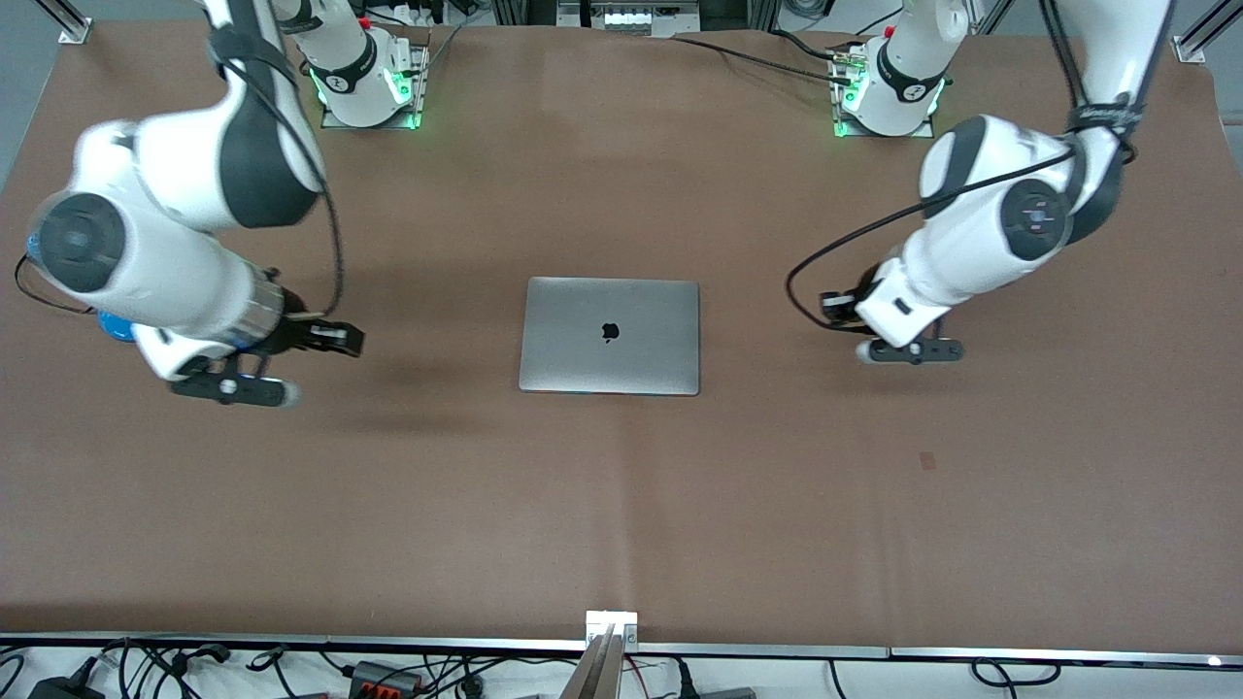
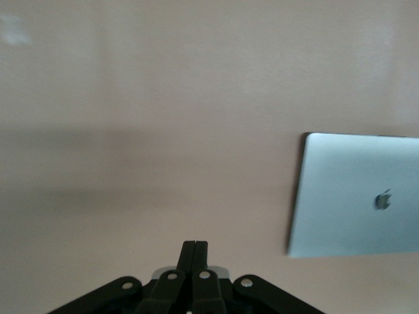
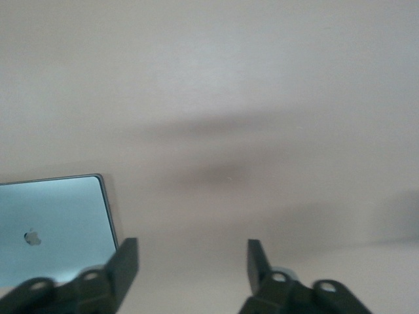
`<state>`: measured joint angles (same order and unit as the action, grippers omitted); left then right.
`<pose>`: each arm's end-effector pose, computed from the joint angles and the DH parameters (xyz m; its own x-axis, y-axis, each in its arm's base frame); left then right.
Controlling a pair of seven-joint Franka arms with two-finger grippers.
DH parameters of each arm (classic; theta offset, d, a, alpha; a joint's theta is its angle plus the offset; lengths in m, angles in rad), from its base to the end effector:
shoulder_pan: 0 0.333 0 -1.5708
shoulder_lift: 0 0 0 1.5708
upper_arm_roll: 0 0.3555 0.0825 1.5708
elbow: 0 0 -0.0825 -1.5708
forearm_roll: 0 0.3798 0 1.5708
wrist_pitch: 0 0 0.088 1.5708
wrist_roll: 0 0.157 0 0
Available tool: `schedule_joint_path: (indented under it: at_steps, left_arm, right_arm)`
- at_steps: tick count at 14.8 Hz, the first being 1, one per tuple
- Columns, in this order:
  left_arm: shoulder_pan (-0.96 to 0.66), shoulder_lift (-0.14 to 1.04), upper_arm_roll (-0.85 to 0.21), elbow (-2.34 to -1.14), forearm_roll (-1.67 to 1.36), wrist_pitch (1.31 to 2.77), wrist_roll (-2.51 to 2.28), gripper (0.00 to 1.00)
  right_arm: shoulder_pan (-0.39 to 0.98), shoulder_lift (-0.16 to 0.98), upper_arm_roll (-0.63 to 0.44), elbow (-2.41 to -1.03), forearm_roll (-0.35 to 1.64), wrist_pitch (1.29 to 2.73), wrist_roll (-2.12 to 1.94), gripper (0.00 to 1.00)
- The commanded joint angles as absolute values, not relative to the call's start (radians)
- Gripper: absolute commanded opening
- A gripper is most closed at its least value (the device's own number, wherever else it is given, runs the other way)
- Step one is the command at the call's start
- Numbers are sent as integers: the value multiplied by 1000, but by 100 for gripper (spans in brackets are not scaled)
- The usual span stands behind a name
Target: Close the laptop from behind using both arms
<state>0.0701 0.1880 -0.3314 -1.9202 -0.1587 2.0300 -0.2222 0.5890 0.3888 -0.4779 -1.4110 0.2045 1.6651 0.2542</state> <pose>0.5691 -0.1621 0.3878 0.9925 0.0290 -0.1185 0.0496 -0.9834 0.1745 0.6463 0.1494 0.4793 0.9844 -0.1478 -0.0953 -0.1487 -0.9889 -0.0018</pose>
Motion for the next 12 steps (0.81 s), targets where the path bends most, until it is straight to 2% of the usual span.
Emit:
schedule_joint_path:
  at_steps: [1,3,5,7,8,9,10,12]
  left_arm:
    - [68,146,-238,-1835,-141,1860,-89,1]
    - [67,146,-206,-1731,-77,1734,-78,7]
    - [67,144,-207,-1659,6,1683,-45,10]
    - [67,140,-204,-1605,15,1626,-51,18]
    - [69,138,-196,-1583,12,1605,-55,41]
    - [71,135,-167,-1577,2,1617,-54,82]
    - [75,130,-117,-1562,-29,1627,-42,100]
    - [74,91,-98,-1526,-52,1571,-48,100]
  right_arm:
    - [581,396,-535,-1325,193,1586,238,100]
    - [577,381,-555,-1325,210,1580,200,100]
    - [558,379,-555,-1324,218,1588,157,100]
    - [551,376,-548,-1313,213,1594,152,100]
    - [529,367,-539,-1312,216,1592,159,100]
    - [473,359,-505,-1309,219,1594,161,100]
    - [383,350,-406,-1299,207,1589,158,100]
    - [197,318,-203,-1289,134,1595,160,100]
